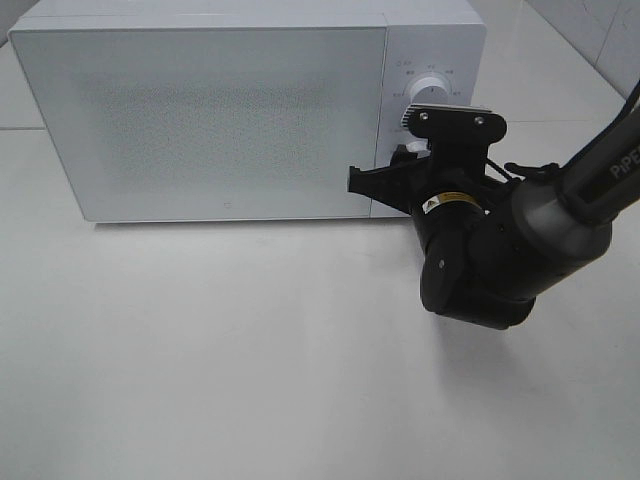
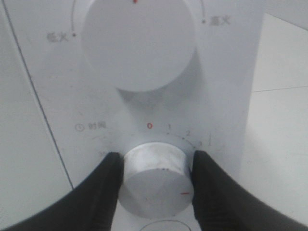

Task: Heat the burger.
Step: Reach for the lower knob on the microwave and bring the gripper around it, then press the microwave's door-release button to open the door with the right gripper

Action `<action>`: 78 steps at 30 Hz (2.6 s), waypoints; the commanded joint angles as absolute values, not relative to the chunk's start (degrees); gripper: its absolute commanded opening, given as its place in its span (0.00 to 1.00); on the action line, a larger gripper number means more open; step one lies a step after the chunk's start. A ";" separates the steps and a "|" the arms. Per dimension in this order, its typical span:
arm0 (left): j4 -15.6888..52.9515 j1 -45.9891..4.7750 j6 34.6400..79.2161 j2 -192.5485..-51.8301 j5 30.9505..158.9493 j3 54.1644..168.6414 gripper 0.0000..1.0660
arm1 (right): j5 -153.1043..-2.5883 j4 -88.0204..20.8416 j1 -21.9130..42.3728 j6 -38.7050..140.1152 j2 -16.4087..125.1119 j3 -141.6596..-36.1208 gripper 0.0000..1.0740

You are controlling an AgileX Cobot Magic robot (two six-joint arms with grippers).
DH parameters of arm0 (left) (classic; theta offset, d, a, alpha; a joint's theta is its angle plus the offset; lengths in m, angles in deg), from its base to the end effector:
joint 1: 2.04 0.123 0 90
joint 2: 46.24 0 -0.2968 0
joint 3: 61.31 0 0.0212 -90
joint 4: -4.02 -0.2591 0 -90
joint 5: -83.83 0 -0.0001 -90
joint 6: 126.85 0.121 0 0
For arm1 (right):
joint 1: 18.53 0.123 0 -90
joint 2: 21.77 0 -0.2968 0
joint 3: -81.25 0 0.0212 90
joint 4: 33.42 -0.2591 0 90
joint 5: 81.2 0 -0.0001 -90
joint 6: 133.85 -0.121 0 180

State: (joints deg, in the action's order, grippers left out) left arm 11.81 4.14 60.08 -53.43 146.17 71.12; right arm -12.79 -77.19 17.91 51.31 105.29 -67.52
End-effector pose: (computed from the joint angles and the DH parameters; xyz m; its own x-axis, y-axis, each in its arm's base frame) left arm 0.0135 -0.0132 0.2726 -0.4488 0.0088 -0.8936 0.0254 0.9997 -0.0029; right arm 0.3570 0.1669 0.1156 -0.0807 0.1748 -0.9813 0.0812 0.9824 0.1683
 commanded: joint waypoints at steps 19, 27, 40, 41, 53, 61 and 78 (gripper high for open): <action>12.27 4.20 59.91 -52.12 145.43 70.95 0.94 | -7.92 -56.97 17.91 -17.68 105.00 -68.44 0.00; 12.27 4.20 59.91 -52.12 145.43 70.95 0.94 | -2.65 -56.51 17.91 -40.02 105.00 -68.44 0.00; 12.27 4.20 59.91 -52.12 145.43 70.95 0.94 | -2.59 -55.59 17.91 -45.98 105.00 -68.44 0.00; 12.27 4.20 59.91 -52.12 145.43 70.95 0.94 | -2.59 -55.59 17.91 -45.98 105.00 -68.44 0.01; 12.27 4.20 59.91 -52.12 145.43 70.95 0.94 | -1.21 -60.12 17.91 -45.52 105.00 -68.44 0.14; 12.27 4.20 59.91 -52.12 145.43 70.95 0.94 | -1.21 -65.73 17.91 -44.95 104.94 -68.44 0.49; 12.27 4.20 59.91 -52.12 145.43 70.95 0.94 | -8.20 -66.88 18.19 -33.26 101.39 -62.99 0.71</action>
State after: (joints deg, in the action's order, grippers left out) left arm 11.81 4.14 60.08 -53.43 146.17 71.12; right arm -11.70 -66.99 18.37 -35.61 102.25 -63.16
